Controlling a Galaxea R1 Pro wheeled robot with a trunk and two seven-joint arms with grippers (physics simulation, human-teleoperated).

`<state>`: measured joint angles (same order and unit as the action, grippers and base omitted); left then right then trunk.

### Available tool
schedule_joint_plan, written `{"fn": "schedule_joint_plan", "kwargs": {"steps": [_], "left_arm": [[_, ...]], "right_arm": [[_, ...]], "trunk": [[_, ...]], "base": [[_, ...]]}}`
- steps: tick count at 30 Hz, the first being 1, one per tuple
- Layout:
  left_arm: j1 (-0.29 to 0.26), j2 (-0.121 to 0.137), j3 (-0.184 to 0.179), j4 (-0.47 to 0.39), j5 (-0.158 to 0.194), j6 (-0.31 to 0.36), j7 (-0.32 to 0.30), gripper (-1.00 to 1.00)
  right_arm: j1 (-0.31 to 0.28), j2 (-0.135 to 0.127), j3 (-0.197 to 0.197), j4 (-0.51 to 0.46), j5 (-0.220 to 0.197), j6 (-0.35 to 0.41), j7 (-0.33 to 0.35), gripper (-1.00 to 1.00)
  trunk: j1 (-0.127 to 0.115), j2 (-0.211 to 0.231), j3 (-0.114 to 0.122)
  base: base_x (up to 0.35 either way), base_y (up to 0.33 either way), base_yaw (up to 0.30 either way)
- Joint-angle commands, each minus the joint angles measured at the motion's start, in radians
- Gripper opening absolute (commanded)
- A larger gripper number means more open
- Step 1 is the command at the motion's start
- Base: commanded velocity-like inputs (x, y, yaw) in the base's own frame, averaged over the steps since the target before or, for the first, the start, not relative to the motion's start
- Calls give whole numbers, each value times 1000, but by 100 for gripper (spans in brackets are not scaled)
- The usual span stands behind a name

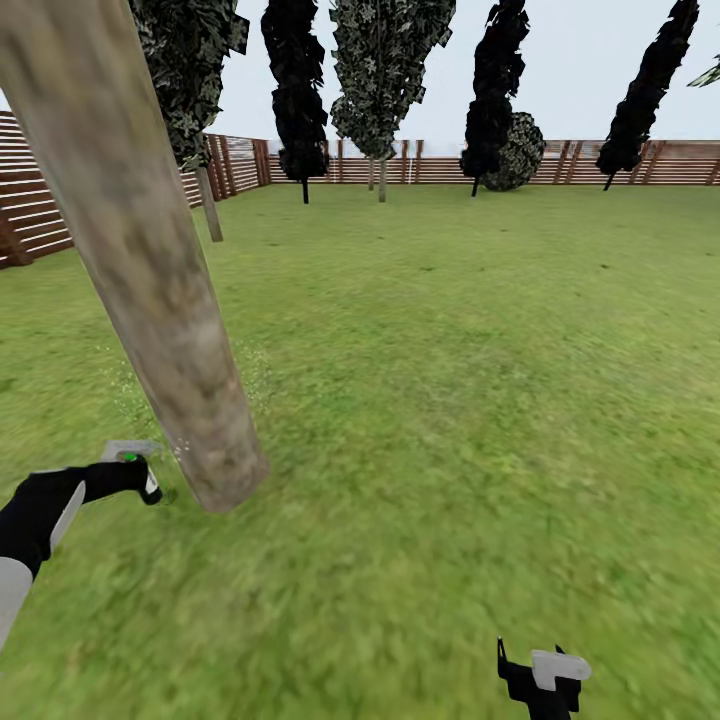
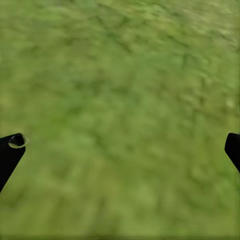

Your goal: In the garden, pick up the pesticide atomizer on the floor and spray pesticide onto both trees until each tree trunk is fully covered.

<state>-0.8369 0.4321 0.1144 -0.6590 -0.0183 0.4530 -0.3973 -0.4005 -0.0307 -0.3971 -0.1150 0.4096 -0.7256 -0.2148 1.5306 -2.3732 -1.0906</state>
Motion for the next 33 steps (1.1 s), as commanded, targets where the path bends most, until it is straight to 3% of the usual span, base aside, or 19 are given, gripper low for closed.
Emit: {"fn": "schedule_joint_plan", "kwargs": {"steps": [1, 5, 9, 13, 14, 16, 19, 22, 26, 28, 30, 33], "left_arm": [[1, -5, -5, 0, 0, 0, -23, -100], [-4, -4, -24, -1, 1, 3, -127, -100], [-24, 31, -23, -1, -3, 2, -138, -100], [-19, 24, -28, -16, -1, 2, -137, -100], [-16, 23, -27, -78, 3, 5, -137, -100], [-25, 23, -26, -129, 6, 97, -138, -100], [-44, 33, -23, -156, 1, 155, -138, -100], [-65, 54, -20, -156, -4, 161, -138, -100], [-63, 52, -26, -163, 3, 162, -138, -100], [-67, 47, -26, -194, 13, 182, -138, -100], [-69, 49, -22, -265, 32, 254, -138, -100], [-64, 56, -20, -301, 31, 268, -138, -100]], "right_arm": [[0, 0, 0, 0, 0, 0, 0, 100], [0, 0, 1, 0, 0, 0, 0, 100], [0, 0, 0, 0, 0, 0, 0, 100], [0, 0, 1, 0, 0, 0, 0, 100], [0, 0, 0, 0, 0, 0, 0, 100], [0, 0, 1, 0, 0, 0, 0, 100], [0, 0, 1, 0, 0, 0, 0, 100], [0, 0, 1, 0, 0, 0, 0, 100], [0, 0, 0, 0, 0, 0, 0, 100], [0, 0, 0, 0, 0, 0, 0, 100], [0, 0, 0, 0, 0, 0, 0, 100], [0, 0, 0, 0, 0, 0, 0, 100]], "trunk": [[0, 0, 0], [0, 0, 0], [0, 0, 0], [0, 0, 0], [0, 0, 0], [0, 0, 0], [0, 0, 0], [0, 0, 0], [0, 0, 0], [0, 0, 0], [0, 0, 0], [0, 0, 0]], "base": [[0, 0, 0], [0, 0, 0], [0, 0, 0], [-134, 0, 0], [-44, 0, 0], [-13, 0, 0], [-2, 0, 0], [0, 0, 0], [0, 0, 0], [0, 0, 0], [0, 0, 0], [0, 0, 0]]}}
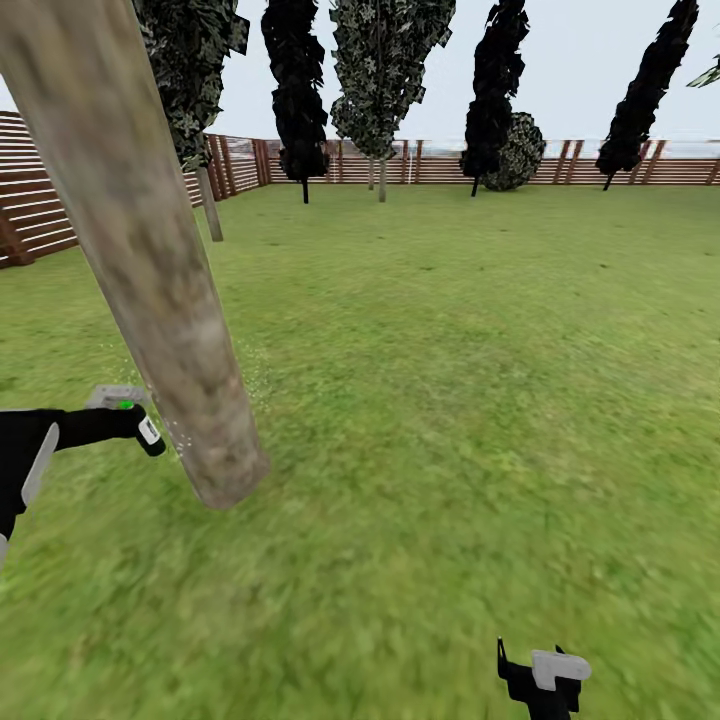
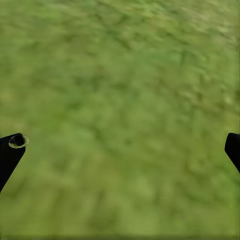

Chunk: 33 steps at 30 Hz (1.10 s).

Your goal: In the garden, pick up the pesticide atomizer on the floor and spray pesticide onto both trees until each tree trunk is fully covered.

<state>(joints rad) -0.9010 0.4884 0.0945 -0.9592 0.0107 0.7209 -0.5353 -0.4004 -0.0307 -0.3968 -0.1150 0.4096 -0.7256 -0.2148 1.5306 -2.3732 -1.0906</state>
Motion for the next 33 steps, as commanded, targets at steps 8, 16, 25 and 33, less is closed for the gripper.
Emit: {"fn": "schedule_joint_plan", "kwargs": {"steps": [8, 16, 25, 33], "left_arm": [[14, -1, -9, -2, 4, 2, 0, -100], [14, 1, 1, 1, 1, 2, 0, -100], [27, -2, -3, 13, 6, -1, 1, -100], [45, 2, 13, 132, -2, -17, -3, -100]], "right_arm": [[0, 0, 0, 0, 0, 0, 0, 100], [0, 0, 0, 0, 0, 0, 0, 100], [-1, 0, 1, 0, 0, 0, 0, 100], [0, 0, 1, 0, 0, 0, 0, 100]], "trunk": [[0, 0, 0], [0, 0, 0], [0, 0, 0], [0, 0, 0]], "base": [[0, -120, 0], [0, -270, 0], [49, -269, 173], [106, -262, 2]]}}
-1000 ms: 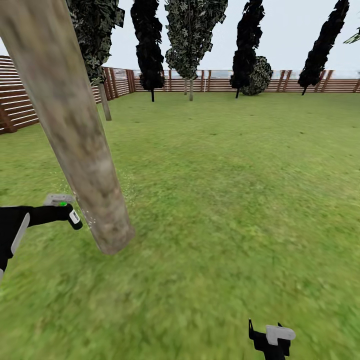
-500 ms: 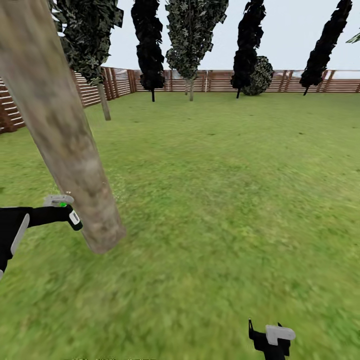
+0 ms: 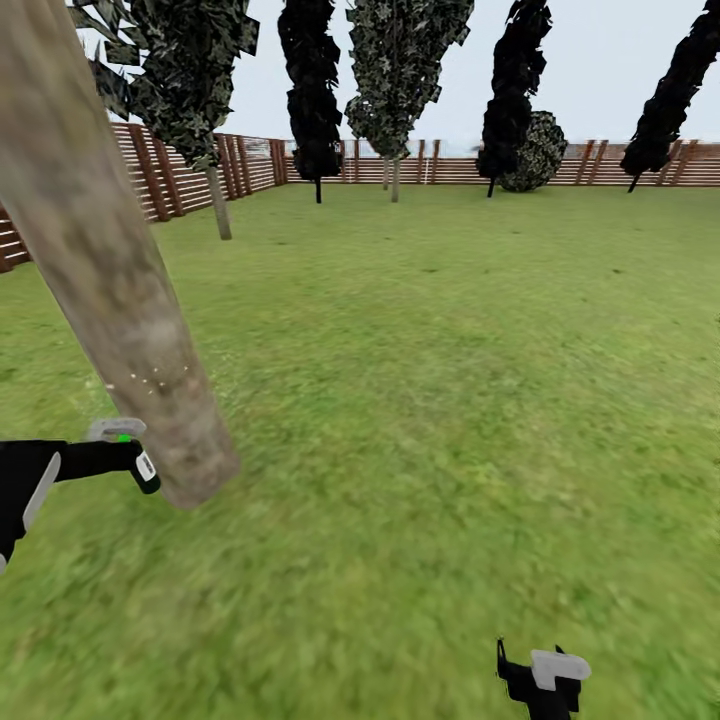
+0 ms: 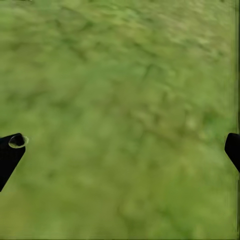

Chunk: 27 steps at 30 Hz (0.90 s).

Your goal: In the garden, pick up the pesticide atomizer on the floor and spray pesticide onto both trees until each tree trunk is fully covered.

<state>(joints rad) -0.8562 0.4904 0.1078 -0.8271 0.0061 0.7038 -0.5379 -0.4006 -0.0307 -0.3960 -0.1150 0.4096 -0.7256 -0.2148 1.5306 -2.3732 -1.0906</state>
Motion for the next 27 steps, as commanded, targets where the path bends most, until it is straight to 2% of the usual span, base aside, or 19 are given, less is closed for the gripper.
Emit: {"fn": "schedule_joint_plan", "kwargs": {"steps": [1, 5, 7, 8, 9, 11, 12, 13, 17, 19, 22, 23, 24, 27], "left_arm": [[4, 0, 3, 5, 2, -1, 1, -100], [17, 2, 16, 47, -3, -16, 22, -100], [18, 19, 23, 67, -4, -41, 28, -100], [18, 53, 57, 71, -4, -45, 29, -100], [18, 63, 110, 72, -4, -47, 27, -100], [21, 71, 159, 74, -25, -48, 26, -100], [22, 68, 167, 74, -62, -50, 26, -100], [21, 65, 170, 73, -69, -49, 26, -100], [-4, 45, 171, 50, -63, -26, 28, -100], [-53, 49, 178, 46, -73, 6, 29, -100], [-48, 68, 177, 54, -78, 2, 28, -100], [-41, 74, 170, 63, -98, -4, 26, -100], [-27, 71, 169, 64, -118, -6, 23, -100], [-16, 65, 169, 96, -131, -8, 21, -100]], "right_arm": [[0, 0, 0, 0, 0, 0, 0, 100], [0, 0, 0, 0, 0, 0, 0, 100], [0, 0, 0, 0, 0, 0, 0, 100], [0, 0, 0, 0, 0, 0, 0, 100], [0, 0, 0, 0, 0, 0, 0, 100], [0, 0, 0, 0, 0, 0, 0, 100], [0, 0, 0, 0, 0, 0, 0, 100], [0, 0, 0, 0, 0, 0, 0, 100], [0, 0, 0, 0, 0, 0, 0, 100], [0, 0, 0, 0, 0, 0, 0, 100], [0, 0, 0, 0, 0, 0, 0, 100], [0, 0, 0, 0, 1, 0, 0, 100], [0, 0, 0, 0, 0, 0, 0, 100], [0, 0, 0, 0, 0, 0, 0, 100]], "trunk": [[0, 0, 0], [0, 0, 0], [0, 0, 0], [0, 0, 0], [0, 0, 0], [0, 0, 0], [0, 0, 0], [0, 0, 0], [0, 0, 0], [0, 0, 0], [0, 0, 0], [0, 0, 0], [0, 0, 0], [0, 0, 0]], "base": [[45, -266, 0], [9, -186, 0], [0, -19, 0], [0, -3, 0], [0, -1, 0], [0, 0, 0], [0, 0, 0], [0, 0, 0], [0, 0, 0], [0, 0, 0], [0, 0, 0], [0, 0, 0], [0, 0, 0], [0, 0, 0]]}}
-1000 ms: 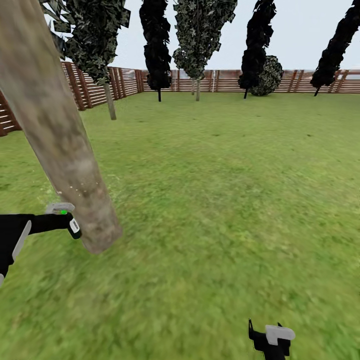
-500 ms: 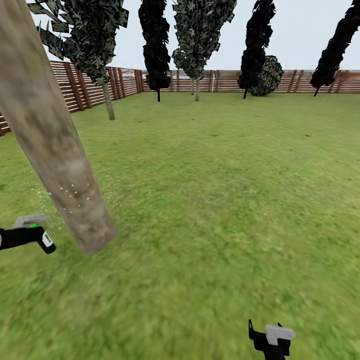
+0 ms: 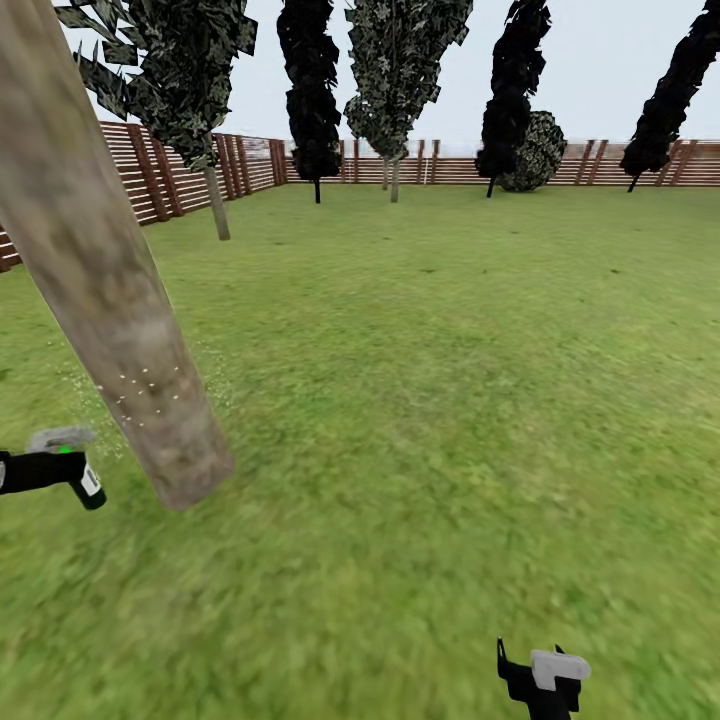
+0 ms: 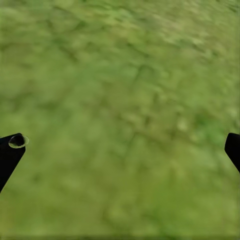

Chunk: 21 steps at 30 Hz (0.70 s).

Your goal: In the garden, pick up the pesticide atomizer on the floor and spray pesticide onto both trees until each tree trunk is fully covered.

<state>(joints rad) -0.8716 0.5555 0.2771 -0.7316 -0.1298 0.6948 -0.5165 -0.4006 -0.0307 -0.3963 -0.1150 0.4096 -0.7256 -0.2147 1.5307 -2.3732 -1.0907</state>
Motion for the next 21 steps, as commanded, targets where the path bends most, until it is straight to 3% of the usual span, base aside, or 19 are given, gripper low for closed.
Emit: {"fn": "schedule_joint_plan", "kwargs": {"steps": [1, 3, 5, 7, 10, 11, 12, 15, 18, 21], "left_arm": [[0, -1, 0, 18, 0, 0, 1, -100], [0, -15, 0, 40, -3, -39, 6, -100], [1, -64, 1, 95, -6, -126, 8, -100], [2, -85, 1, 144, -5, -198, 10, -100], [33, -97, 11, 163, 18, -248, 10, -100], [36, -110, 12, 213, 43, -325, 22, -100], [37, -126, 13, 270, 56, -380, 73, -100], [37, -142, 12, 340, 56, -402, 108, -100], [37, -144, 10, 347, 51, -403, 187, -100], [38, -139, 11, 356, 50, -402, 221, -100]], "right_arm": [[0, 0, 0, 0, 0, 0, 0, 100], [0, 0, 0, 0, 0, 0, 0, 100], [0, 0, 0, 0, 0, 0, 0, 100], [0, 0, 1, 0, 1, 0, 0, 100], [0, 0, 1, 1, 2, 0, 0, 100], [0, 0, 1, 1, 2, 1, 0, 100], [0, 0, 1, 2, 2, 1, 0, 100], [0, 0, 1, 2, 2, 1, 0, 100], [0, 0, 1, 1, 2, 2, 0, 100], [0, 1, 1, 1, 1, 0, 0, 100]], "trunk": [[0, 0, 0], [0, 0, 0], [0, 0, 0], [0, 0, 0], [0, 0, 0], [0, 0, 0], [0, 0, 0], [0, 0, 0], [0, 0, 0], [0, 0, 0]], "base": [[0, 0, 0], [0, 0, 0], [0, 0, 0], [0, 0, 0], [0, -165, 0], [0, -257, 0], [0, -266, 0], [9, -269, 0], [92, -270, 0], [166, -239, 22]]}}
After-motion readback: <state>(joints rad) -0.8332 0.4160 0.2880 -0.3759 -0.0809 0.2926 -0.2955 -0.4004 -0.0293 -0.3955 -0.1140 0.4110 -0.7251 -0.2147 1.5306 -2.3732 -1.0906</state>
